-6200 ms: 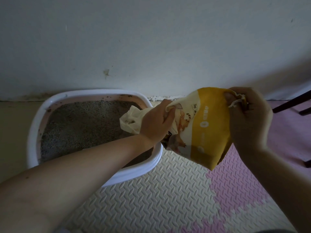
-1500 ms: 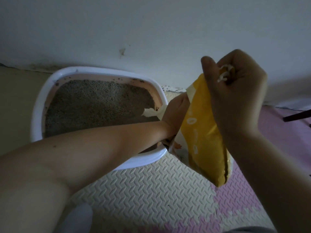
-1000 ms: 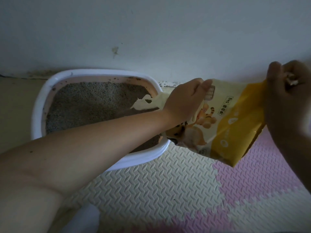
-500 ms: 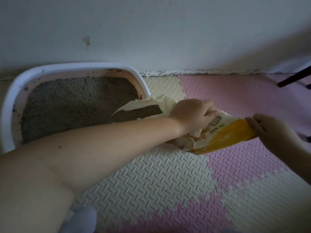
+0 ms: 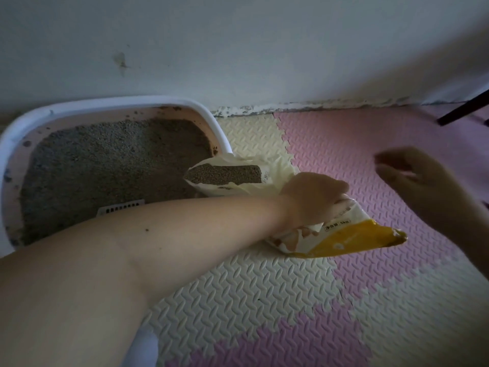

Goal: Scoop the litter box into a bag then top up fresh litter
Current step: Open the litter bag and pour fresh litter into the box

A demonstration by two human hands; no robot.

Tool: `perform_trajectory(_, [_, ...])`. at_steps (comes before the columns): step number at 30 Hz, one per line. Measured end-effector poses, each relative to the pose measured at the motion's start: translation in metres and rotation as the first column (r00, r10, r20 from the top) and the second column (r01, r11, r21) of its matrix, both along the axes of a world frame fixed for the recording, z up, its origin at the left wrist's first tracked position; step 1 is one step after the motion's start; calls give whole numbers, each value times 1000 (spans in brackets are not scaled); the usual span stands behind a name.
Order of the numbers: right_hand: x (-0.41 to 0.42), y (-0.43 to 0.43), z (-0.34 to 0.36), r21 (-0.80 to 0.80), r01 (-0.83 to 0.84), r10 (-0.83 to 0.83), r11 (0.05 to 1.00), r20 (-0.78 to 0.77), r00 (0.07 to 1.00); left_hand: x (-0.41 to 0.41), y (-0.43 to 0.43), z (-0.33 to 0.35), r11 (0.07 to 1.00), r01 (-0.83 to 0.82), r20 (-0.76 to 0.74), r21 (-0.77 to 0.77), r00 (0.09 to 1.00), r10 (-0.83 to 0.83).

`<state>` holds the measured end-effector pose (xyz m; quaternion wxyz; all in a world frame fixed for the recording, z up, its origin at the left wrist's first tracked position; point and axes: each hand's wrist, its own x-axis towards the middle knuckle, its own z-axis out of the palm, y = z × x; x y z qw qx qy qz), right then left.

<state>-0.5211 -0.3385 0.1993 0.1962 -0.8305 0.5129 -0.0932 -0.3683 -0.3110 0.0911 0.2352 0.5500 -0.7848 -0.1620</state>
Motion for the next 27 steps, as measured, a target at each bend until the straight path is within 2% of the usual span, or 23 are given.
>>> perform_trajectory(2, [34,-6,4,70,-195,196,978,-14,980,3,1,-1,1000,-9,-27,-9,1000,9])
perform_trajectory(4, [55,-15,-4,117,-283,292,952,-74,953,10,-1,0,1000,-15,-58,2,998,15])
perform_trajectory(8, [46,-31,-23,164,-203,229,965,-155,961,20,-6,-2,999,6,-3,-40,1000,-6])
perform_trajectory(12, [11,-27,-36,294,-153,220,944,-213,952,26,-7,-4,998,1,-108,63,994,6])
perform_trajectory(14, [2,-22,-43,367,-106,214,924,-269,939,28,-8,-5,998,9,-137,66,991,1])
perform_trajectory(18, [-5,-12,-56,185,-48,108,981,-327,939,32,-6,-5,999,30,-162,29,986,-25])
perform_trajectory(21, [-12,-10,-60,170,-32,93,985,-361,928,48,-6,6,997,76,-158,-2,984,-76])
perform_trajectory(24, [-13,-11,-60,168,-21,87,986,-395,915,76,-5,18,991,122,-57,-59,990,-126])
perform_trajectory(27, [-4,-14,-59,166,-38,108,985,-440,892,107,-2,25,988,149,116,-46,983,-143])
